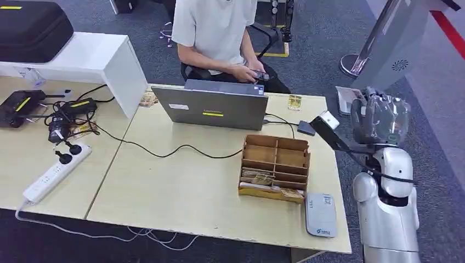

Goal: Pass the card to the sensor for recognition and then transmit it.

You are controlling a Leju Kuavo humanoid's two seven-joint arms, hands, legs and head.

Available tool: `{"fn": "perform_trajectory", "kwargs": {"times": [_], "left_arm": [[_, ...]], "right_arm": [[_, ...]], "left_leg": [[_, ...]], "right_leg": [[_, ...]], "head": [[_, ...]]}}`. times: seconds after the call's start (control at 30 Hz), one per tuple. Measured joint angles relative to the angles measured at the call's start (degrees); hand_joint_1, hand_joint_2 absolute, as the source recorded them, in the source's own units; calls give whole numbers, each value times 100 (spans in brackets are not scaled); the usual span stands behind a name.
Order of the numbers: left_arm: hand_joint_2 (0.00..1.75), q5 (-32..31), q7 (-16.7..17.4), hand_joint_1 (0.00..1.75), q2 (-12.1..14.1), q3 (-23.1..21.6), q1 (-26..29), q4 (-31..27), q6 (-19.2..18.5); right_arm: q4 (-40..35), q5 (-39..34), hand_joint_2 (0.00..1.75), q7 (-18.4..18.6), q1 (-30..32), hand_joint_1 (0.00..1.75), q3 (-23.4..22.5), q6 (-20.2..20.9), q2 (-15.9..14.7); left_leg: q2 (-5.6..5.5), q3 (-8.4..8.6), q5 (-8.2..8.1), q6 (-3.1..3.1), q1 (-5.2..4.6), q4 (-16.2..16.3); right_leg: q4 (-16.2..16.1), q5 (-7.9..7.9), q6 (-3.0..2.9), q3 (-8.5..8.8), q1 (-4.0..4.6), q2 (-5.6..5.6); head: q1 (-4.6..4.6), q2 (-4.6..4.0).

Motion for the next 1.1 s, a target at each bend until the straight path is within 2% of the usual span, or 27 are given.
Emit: {"fn": "perform_trajectory", "kwargs": {"times": [0.2, 0.4, 0.67, 1.1], "left_arm": [[175, 50, 11, 0, -39, 81, -5, 0, 57], [175, 166, 15, 0, -68, 177, -10, 0, 79], [175, 221, 52, 0, -79, 282, -11, 2, 105], [175, 284, 61, 0, -114, 334, -11, 11, 129]], "right_arm": [[-956, -104, 175, -101, 624, 175, 343, 11, -2], [-1392, -354, 175, -159, 1048, 175, 551, 94, -7], [-1687, -465, 175, -212, 1493, 175, 557, 63, -42], [-1730, -544, 175, -269, 2208, 175, 503, 24, -144]], "left_leg": [[1, -1, -2, -2, 1, -1], [1, -2, -2, -1, 1, -1], [2, -2, -2, -1, 0, 0], [2, -4, -2, -1, 1, 0]], "right_leg": [[0, -1, 0, -3, 1, 3], [0, -1, 0, -3, 1, 1], [0, 0, 0, -3, 0, 4], [-1, -1, 0, -5, 1, 3]], "head": [[-2, 0], [0, 0], [-2, 0], [0, 0]]}}
